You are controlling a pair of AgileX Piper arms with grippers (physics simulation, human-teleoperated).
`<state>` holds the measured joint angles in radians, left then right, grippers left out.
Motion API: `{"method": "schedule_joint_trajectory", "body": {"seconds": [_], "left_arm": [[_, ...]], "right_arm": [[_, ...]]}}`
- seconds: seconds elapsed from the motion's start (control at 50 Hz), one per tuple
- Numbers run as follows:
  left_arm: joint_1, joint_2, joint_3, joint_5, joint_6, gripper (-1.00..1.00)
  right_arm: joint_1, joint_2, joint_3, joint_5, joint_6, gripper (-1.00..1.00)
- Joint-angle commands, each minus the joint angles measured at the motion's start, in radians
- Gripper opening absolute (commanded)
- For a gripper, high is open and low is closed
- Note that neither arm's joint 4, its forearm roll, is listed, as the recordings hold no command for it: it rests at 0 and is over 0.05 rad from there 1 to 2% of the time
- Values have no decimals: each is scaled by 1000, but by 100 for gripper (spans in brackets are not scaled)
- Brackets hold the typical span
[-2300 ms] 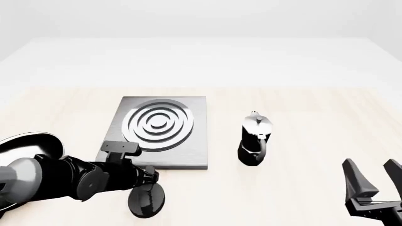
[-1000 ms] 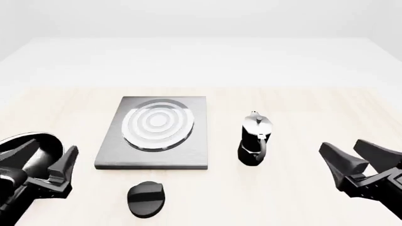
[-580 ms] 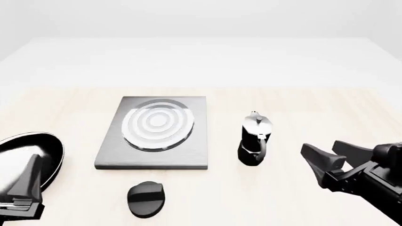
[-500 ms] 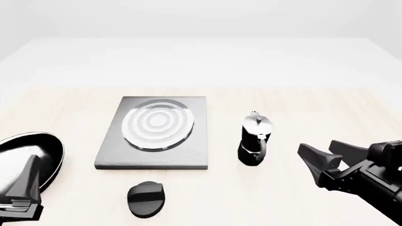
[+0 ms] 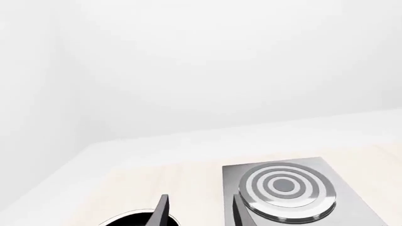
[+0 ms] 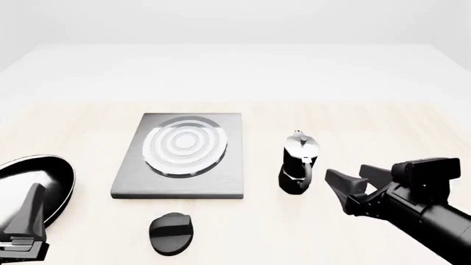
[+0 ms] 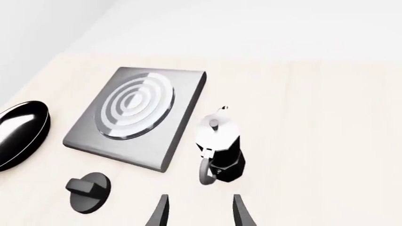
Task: Turn on the stove and put the moka pot on it.
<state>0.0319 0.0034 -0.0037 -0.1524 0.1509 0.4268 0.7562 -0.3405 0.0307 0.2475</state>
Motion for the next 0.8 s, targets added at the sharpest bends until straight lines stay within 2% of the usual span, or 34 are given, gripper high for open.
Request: {"method": "schedule_joint_trajectory", "body": {"seconds": [0.02,0.8], "left_arm": [[-3,-3,3,7,4,100],[-12,-3,3,37,8,100]], "right_arm": [[9,94,14,-92,7,100],[24,283,-20,-235,14,100]]}}
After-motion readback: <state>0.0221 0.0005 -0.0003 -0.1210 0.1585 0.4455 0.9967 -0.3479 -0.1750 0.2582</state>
